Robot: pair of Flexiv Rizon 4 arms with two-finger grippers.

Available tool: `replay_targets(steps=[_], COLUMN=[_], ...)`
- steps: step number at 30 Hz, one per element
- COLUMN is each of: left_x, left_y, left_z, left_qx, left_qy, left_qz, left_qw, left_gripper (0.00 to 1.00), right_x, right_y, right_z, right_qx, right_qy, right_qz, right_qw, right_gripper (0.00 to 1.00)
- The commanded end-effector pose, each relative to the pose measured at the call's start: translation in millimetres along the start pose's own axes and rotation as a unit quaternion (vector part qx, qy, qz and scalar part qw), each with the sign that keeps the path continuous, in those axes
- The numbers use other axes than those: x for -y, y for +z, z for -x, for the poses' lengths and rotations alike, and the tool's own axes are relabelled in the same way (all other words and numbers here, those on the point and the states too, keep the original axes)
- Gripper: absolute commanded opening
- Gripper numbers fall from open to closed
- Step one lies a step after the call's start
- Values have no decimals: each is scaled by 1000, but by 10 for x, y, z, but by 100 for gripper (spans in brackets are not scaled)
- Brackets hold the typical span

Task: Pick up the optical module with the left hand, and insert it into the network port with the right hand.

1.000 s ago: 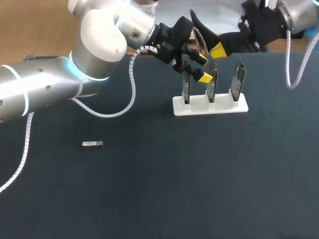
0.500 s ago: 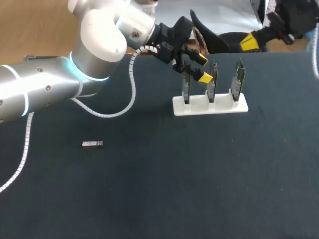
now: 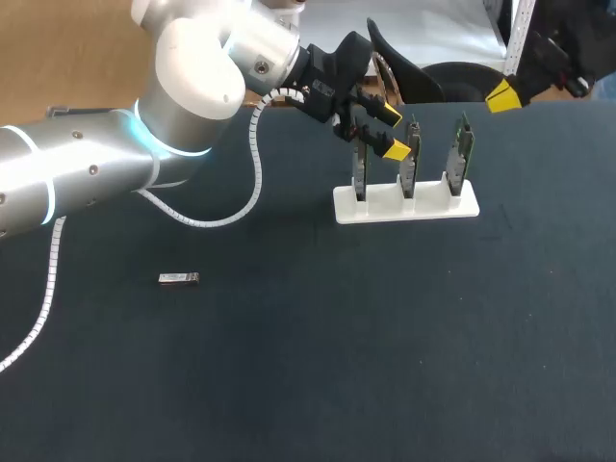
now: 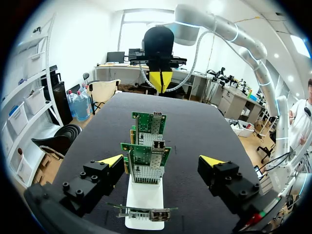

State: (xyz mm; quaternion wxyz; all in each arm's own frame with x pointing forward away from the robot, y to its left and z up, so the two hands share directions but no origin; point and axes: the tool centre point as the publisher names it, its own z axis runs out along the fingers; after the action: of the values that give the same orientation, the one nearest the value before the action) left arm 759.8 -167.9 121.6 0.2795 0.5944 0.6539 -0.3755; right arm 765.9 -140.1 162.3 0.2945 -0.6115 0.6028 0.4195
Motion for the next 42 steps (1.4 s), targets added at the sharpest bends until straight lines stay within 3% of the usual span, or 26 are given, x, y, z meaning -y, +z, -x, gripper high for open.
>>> replay_targets(steps=[1, 9, 11, 21, 29, 35, 42], left_x=[3, 3, 3, 3, -14, 62, 330], left_y=[3, 3, 3, 3, -272, -796, -1668], left_z=[6, 6, 6, 6, 324, 583, 330], left_qx=[-2, -2, -2, -2, 35, 27, -88], left_qy=[-1, -1, -1, -1, 28, 97, 129], left_qz=[1, 1, 1, 1, 26, 71, 174], left_qw=[1000, 1000, 1000, 1000, 999, 992, 972], left_gripper=[100, 100, 100, 100, 100, 100, 100], right_x=[-42, -17, -17, -17, -17, -17, -17], right_y=[4, -7, -7, -7, -7, -7, -7], right_z=[-34, -54, -54, -54, -54, -54, -54], right_qx=[-3, -11, -11, -11, -11, -11, -11], right_qy=[1, -4, -4, -4, -4, -4, -4], right_qz=[-9, -19, -19, -19, -19, -19, -19], right_qw=[1000, 1000, 1000, 1000, 1000, 1000, 1000], right_gripper=[0, 0, 100, 100, 100, 100, 100])
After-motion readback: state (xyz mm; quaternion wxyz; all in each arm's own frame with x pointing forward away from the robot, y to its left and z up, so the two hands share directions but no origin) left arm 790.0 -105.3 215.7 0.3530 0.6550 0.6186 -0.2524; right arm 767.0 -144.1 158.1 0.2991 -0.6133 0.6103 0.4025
